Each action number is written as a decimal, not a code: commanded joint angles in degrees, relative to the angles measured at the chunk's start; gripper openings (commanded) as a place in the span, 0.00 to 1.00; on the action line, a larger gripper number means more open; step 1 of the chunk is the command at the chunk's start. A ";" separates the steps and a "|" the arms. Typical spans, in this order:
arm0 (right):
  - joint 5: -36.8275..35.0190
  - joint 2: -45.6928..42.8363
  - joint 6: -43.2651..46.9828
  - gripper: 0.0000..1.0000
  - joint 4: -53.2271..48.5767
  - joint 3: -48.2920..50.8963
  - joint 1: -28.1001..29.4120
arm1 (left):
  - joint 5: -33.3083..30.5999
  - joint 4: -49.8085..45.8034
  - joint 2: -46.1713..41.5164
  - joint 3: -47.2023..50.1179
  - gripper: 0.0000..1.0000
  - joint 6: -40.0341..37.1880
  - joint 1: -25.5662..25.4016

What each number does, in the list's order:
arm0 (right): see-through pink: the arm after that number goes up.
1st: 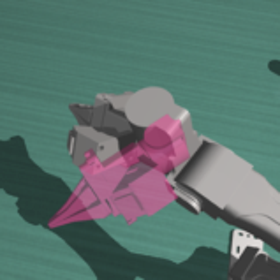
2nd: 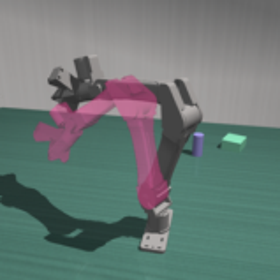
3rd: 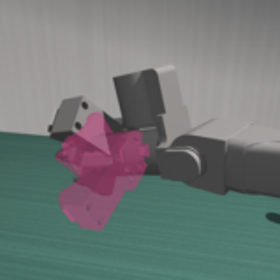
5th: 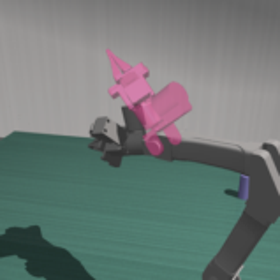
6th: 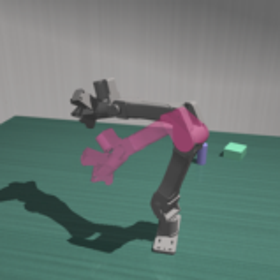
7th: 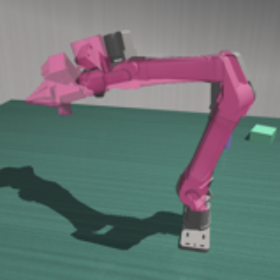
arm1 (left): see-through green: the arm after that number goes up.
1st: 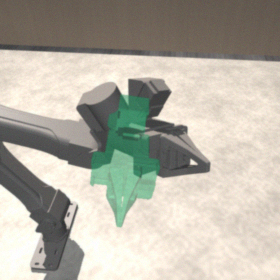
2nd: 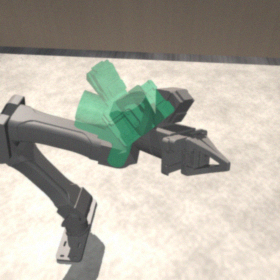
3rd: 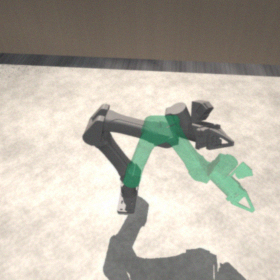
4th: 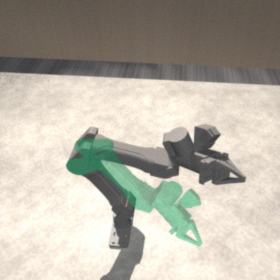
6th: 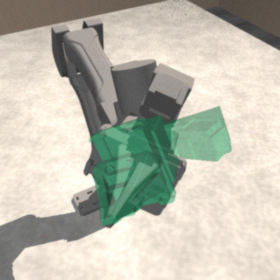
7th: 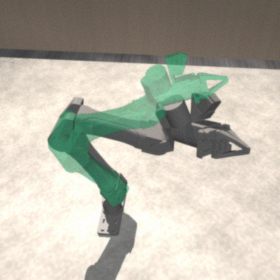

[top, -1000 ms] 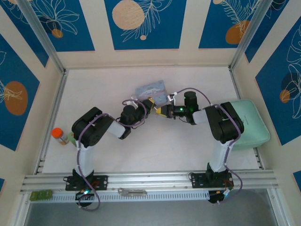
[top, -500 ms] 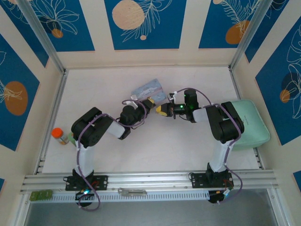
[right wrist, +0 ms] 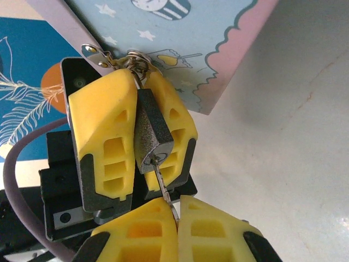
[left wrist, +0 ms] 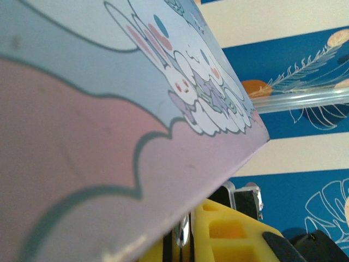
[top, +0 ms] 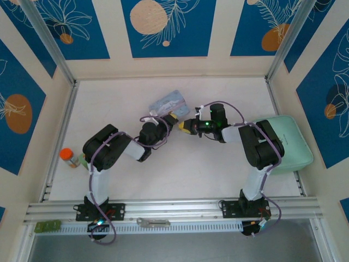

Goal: Unlock the padlock with the key

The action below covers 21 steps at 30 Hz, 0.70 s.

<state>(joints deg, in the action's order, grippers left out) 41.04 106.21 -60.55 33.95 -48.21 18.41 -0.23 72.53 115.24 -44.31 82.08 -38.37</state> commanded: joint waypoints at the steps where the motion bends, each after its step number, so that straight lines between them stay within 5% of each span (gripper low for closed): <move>1: -16.17 -0.13 -3.27 0.00 7.14 -1.01 1.60 | 15.01 8.15 -1.02 -1.65 0.00 1.13 -7.32; 11: -15.30 1.45 -5.58 0.00 8.22 -3.36 3.20 | 14.91 8.15 -0.32 -1.56 0.00 1.52 -7.44; 21: -8.44 2.57 3.04 0.00 -1.77 -9.94 0.83 | 19.94 8.15 -0.91 -1.69 0.00 0.74 -7.51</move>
<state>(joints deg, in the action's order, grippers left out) 40.32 106.76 -61.34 30.00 -51.48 19.14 -3.18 72.51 115.37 -44.40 82.21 -38.37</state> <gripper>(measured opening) 0.051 0.138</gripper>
